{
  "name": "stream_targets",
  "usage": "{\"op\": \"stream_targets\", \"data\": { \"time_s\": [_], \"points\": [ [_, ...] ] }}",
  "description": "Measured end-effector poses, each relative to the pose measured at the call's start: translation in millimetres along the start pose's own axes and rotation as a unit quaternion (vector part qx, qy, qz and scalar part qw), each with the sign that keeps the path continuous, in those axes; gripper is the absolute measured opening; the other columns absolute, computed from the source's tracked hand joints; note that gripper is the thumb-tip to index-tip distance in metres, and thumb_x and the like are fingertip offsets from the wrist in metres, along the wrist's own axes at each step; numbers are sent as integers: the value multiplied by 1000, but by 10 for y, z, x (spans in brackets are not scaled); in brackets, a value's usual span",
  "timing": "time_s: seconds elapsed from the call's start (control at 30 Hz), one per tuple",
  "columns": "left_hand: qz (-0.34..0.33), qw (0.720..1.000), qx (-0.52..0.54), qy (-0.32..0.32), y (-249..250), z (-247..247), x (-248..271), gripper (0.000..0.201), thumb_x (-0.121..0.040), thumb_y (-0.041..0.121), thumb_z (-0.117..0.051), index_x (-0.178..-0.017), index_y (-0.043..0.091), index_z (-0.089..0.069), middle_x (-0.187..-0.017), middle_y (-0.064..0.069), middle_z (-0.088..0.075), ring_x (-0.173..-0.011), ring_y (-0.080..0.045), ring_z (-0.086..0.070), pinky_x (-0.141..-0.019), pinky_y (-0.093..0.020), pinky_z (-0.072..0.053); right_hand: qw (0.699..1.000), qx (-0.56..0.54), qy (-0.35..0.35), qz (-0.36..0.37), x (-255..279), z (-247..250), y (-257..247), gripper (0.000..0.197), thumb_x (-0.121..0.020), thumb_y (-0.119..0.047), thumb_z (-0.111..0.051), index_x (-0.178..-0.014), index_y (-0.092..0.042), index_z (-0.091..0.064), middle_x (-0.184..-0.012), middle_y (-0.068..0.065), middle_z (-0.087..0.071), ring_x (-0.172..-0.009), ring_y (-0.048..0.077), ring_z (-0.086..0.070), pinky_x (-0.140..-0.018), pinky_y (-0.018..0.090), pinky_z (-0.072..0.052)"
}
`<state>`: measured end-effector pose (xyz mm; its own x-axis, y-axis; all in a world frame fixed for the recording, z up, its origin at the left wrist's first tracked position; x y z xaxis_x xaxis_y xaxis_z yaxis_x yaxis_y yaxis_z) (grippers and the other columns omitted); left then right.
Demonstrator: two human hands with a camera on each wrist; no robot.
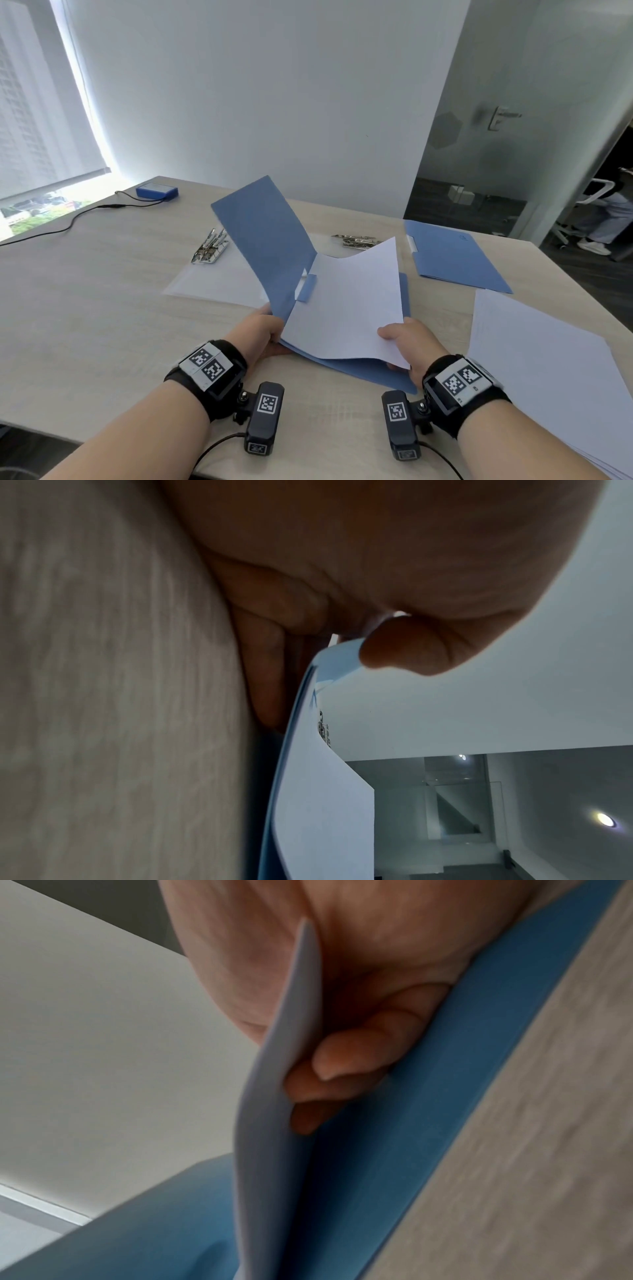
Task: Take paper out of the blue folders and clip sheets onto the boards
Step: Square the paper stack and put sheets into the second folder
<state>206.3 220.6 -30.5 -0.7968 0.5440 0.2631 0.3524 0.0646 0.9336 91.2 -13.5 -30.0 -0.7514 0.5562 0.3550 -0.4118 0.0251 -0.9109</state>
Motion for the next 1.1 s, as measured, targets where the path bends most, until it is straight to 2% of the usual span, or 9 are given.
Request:
{"op": "stream_targets", "data": {
  "time_s": [0.1,0.23,0.43,0.53,0.67,0.8,0.93,1.03,1.1],
  "points": [
    [8,1000,17,-25,-6,-26,3,61,-74,-5,-32,-125,9,-62,-112,-18,-67,-99,-35,-62,-93,-54,-54,1000,2,-2,0,-1,1,2,6,-94,0,-57,-93,-6,-58,-80,13,-61,-62,26,-57,-44,27,-41],
    [21,999,35,21,-13,30,-44,38,-94,22,-42,-118,13,-69,-100,-10,-75,-86,-28,-70,-77,-43,-60,1000,9,-5,2,15,6,-5,6,-94,0,-57,-95,-5,-60,-79,13,-61,-60,27,-57,-40,26,-40],
    [-10,977,-199,79,40,93,-139,38,-73,36,-64,-109,22,-65,-98,-8,-73,-88,-29,-68,-93,-46,-54,999,38,-2,8,47,-7,-43,12,-93,2,-56,-84,-6,-59,-76,15,-57,-58,28,-55,-44,28,-43],
    [-2,960,-268,83,75,72,-149,29,-81,23,-69,-109,18,-64,-101,-4,-73,-88,-20,-67,-80,-30,-51,997,63,33,13,124,59,-76,27,-96,6,-53,-74,-9,-52,-81,19,-53,-62,24,-50,-52,29,-48],
    [11,936,-344,77,97,-5,-150,30,-80,33,-65,-95,8,-71,-97,-10,-73,-85,-24,-66,-73,-31,-49,998,36,30,-29,163,23,60,13,-94,-3,-63,-105,-8,-60,-117,17,-58,-100,31,-59,-90,40,-46],
    [26,947,-314,62,67,-68,-149,29,-84,23,-62,-106,3,-65,-98,-16,-68,-80,-30,-68,-61,-37,-61,998,-54,38,21,261,38,-79,23,-98,-9,-58,-77,-17,-56,-82,5,-59,-73,22,-52,-76,40,-46],
    [29,970,-234,61,-4,-81,-57,41,-89,4,-55,-127,19,-55,-103,-17,-66,-73,-32,-68,-47,-36,-57,985,-169,16,-10,254,117,1,29,-99,-33,-55,-81,-15,-69,-85,8,-75,-76,28,-68,-69,33,-50],
    [3,974,-216,66,-3,-31,0,48,-87,1,-55,-129,25,-54,-102,-17,-67,-71,-36,-67,-52,-38,-57,983,-175,26,-41,295,269,96,55,-99,-58,-44,-98,-11,-73,-100,14,-79,-90,34,-75,-74,37,-56],
    [-11,980,-185,72,-8,17,30,49,-86,-3,-54,-127,24,-57,-103,-18,-70,-78,-40,-70,-61,-42,-59,994,-104,19,-23,331,350,103,49,-99,-53,-48,-104,-11,-74,-102,13,-79,-94,33,-75,-77,37,-54]
  ]
}}
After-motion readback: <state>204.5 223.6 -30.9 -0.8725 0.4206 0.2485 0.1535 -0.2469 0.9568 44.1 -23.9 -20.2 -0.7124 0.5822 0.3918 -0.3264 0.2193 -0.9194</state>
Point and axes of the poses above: each hand's wrist, its own x-axis away from the middle knuckle, its own z-axis out of the back of the hand, y = z × x, the point moved 9 cm from there along -x, towards the middle knuckle
